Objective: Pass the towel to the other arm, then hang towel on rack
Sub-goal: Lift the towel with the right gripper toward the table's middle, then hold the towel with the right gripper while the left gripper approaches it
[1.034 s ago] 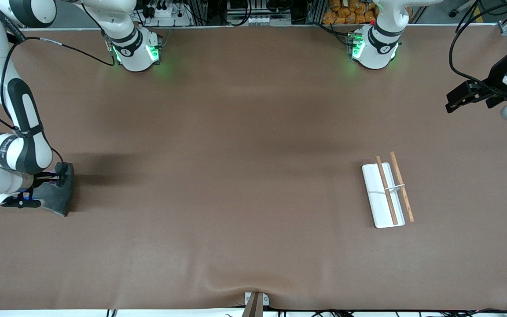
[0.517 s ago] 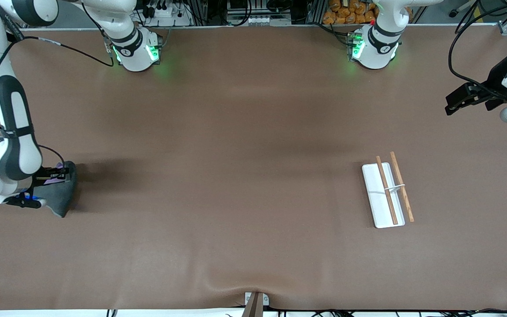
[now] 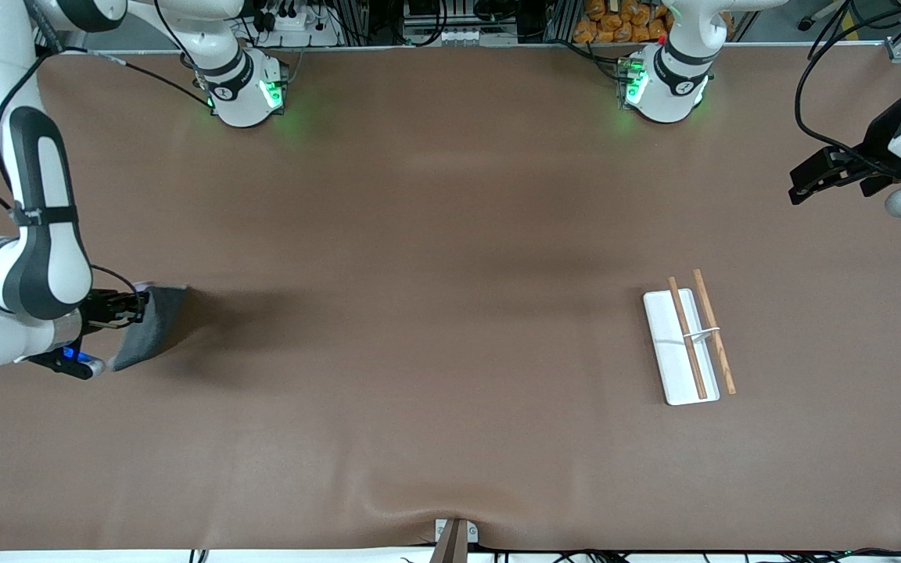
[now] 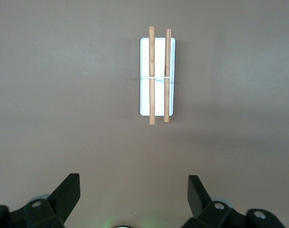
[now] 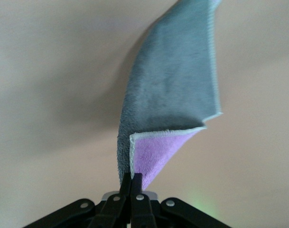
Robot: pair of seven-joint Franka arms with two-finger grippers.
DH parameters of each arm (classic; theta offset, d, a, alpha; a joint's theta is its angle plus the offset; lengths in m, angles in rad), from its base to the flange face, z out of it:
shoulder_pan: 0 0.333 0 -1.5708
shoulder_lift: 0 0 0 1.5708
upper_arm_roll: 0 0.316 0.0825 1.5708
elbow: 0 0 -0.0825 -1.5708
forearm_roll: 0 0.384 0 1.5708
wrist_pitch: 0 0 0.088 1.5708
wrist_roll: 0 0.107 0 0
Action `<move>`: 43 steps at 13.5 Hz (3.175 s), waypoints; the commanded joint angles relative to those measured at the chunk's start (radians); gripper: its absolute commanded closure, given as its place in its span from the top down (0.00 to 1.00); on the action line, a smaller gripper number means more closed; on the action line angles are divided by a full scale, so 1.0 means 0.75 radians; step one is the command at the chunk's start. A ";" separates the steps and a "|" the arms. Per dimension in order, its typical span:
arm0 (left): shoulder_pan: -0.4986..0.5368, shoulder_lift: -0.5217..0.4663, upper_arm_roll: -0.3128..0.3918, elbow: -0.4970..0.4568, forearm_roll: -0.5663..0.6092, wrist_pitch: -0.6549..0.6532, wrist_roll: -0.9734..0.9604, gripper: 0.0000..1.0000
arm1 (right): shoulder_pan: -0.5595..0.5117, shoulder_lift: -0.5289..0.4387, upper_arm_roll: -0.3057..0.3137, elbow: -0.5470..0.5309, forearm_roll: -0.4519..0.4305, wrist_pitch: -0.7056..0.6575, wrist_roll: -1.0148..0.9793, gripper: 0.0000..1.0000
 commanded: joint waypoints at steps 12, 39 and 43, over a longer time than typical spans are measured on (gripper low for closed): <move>0.012 -0.001 0.000 0.007 -0.050 0.040 0.004 1.00 | 0.355 -0.026 -0.002 0.268 0.750 -0.176 1.137 0.00; -0.117 0.500 -0.010 -0.025 -1.104 0.478 -0.693 1.00 | 0.905 -0.022 -0.008 0.297 1.279 0.904 2.169 0.00; -0.166 0.553 -0.010 -0.048 -1.165 0.482 -0.795 1.00 | 0.930 -0.022 -0.008 0.297 1.279 0.971 2.185 0.00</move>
